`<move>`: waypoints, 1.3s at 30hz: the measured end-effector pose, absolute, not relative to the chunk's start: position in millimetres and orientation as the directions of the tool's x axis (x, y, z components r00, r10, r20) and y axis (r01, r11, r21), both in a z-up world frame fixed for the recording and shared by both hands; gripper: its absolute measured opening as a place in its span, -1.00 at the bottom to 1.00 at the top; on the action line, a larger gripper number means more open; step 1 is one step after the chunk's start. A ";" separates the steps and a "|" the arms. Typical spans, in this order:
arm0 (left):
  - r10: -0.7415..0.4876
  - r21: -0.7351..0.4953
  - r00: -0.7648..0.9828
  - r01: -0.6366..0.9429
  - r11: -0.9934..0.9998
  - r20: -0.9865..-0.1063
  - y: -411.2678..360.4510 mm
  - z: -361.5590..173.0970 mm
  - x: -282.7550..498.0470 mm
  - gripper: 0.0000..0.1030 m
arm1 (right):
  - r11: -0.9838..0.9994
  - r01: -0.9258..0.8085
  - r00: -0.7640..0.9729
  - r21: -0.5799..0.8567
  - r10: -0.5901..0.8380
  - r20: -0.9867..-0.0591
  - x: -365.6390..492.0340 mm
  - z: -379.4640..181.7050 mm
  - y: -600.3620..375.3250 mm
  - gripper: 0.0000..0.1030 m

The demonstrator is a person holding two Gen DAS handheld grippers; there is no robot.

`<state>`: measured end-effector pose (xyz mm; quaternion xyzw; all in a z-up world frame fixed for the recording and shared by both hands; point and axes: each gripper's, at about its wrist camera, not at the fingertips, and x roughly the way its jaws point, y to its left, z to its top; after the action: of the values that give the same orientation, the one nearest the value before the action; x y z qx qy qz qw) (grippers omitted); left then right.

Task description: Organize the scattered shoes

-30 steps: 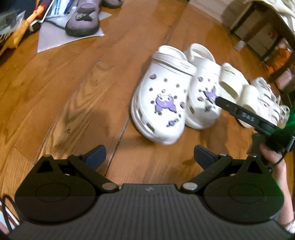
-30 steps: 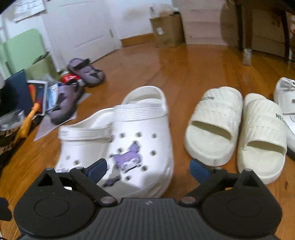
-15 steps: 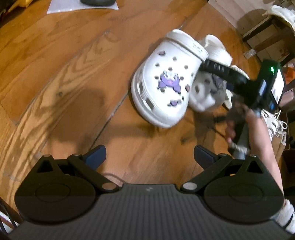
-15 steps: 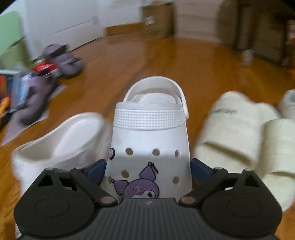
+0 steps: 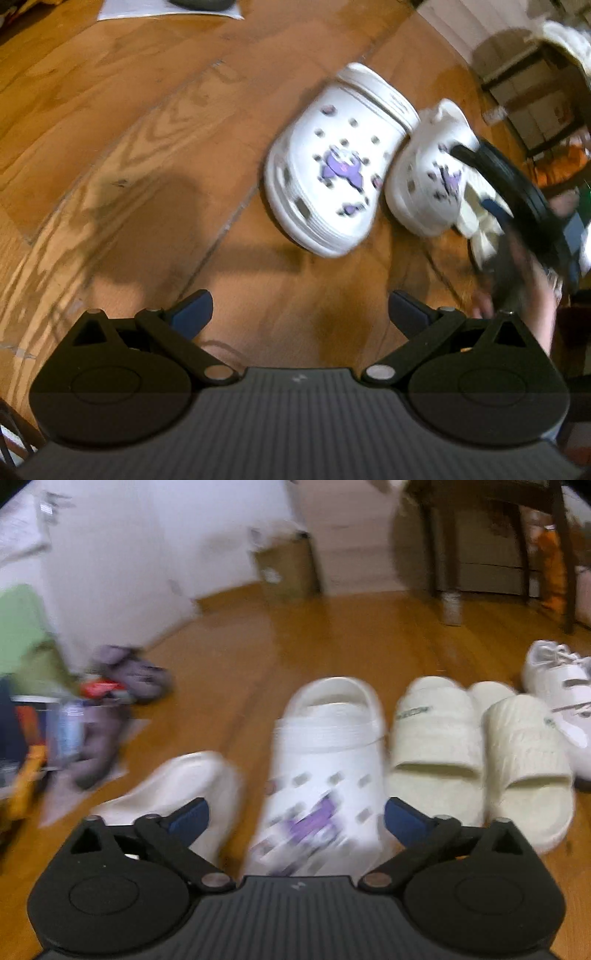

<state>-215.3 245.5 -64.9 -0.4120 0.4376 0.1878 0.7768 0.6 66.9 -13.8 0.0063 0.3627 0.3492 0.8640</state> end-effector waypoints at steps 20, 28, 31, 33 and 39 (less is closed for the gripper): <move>-0.029 -0.427 0.502 -0.703 0.568 -0.864 273.4 -51.5 -257.5 1.00 | 0.823 -0.567 0.578 0.034 0.427 -0.695 47.9 -55.4 187.8 0.56; -0.074 -0.415 0.500 -0.617 0.669 -0.863 248.2 -46.8 -198.9 1.00 | 0.778 -0.581 0.436 0.240 0.546 -0.715 -2.7 9.6 18.9 0.97; -0.116 -0.415 0.503 -0.537 0.735 -0.857 219.6 -33.5 -156.7 1.00 | 0.877 -0.475 0.590 0.074 0.380 -0.713 -4.4 25.5 -28.1 0.98; -0.158 -0.418 0.499 -0.467 0.779 -0.852 192.4 -20.5 -126.7 1.00 | 0.912 -0.403 0.632 0.070 0.333 -0.700 -1.8 34.6 -59.3 0.98; -0.203 -0.335 0.459 -0.227 0.915 -0.865 90.1 25.9 -63.2 1.00 | 0.949 -0.309 0.700 -0.065 0.180 -0.691 -13.4 63.3 -117.7 0.97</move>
<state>-63.2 90.1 25.9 -0.2065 0.5203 0.0073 0.8286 -13.4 -117.7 63.3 -0.0884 0.3639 0.1334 0.9176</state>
